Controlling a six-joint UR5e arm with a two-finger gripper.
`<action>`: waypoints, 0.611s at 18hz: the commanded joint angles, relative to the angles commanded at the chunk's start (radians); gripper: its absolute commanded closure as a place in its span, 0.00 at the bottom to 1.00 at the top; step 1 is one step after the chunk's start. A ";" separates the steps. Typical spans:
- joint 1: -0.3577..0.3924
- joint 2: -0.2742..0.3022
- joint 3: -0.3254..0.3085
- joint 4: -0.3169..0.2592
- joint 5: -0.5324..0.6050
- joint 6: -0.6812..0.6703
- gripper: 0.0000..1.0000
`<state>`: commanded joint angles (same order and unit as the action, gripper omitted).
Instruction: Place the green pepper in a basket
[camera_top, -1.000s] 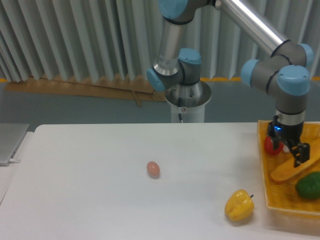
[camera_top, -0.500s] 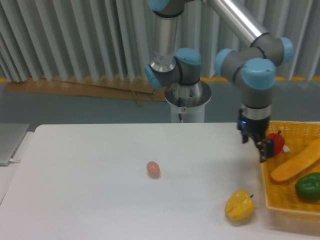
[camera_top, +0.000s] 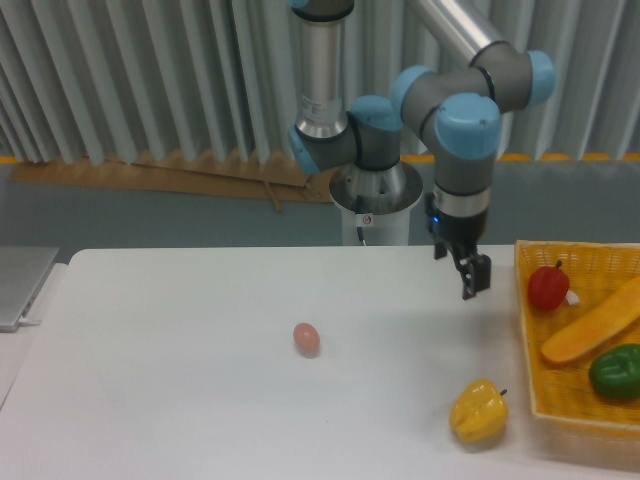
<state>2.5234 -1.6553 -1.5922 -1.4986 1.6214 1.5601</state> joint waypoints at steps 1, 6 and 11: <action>-0.006 0.008 -0.005 -0.011 0.000 -0.002 0.00; -0.061 0.045 -0.040 -0.017 -0.002 -0.034 0.00; -0.106 0.066 -0.041 -0.045 0.002 -0.064 0.00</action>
<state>2.4177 -1.5892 -1.6337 -1.5432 1.6229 1.4958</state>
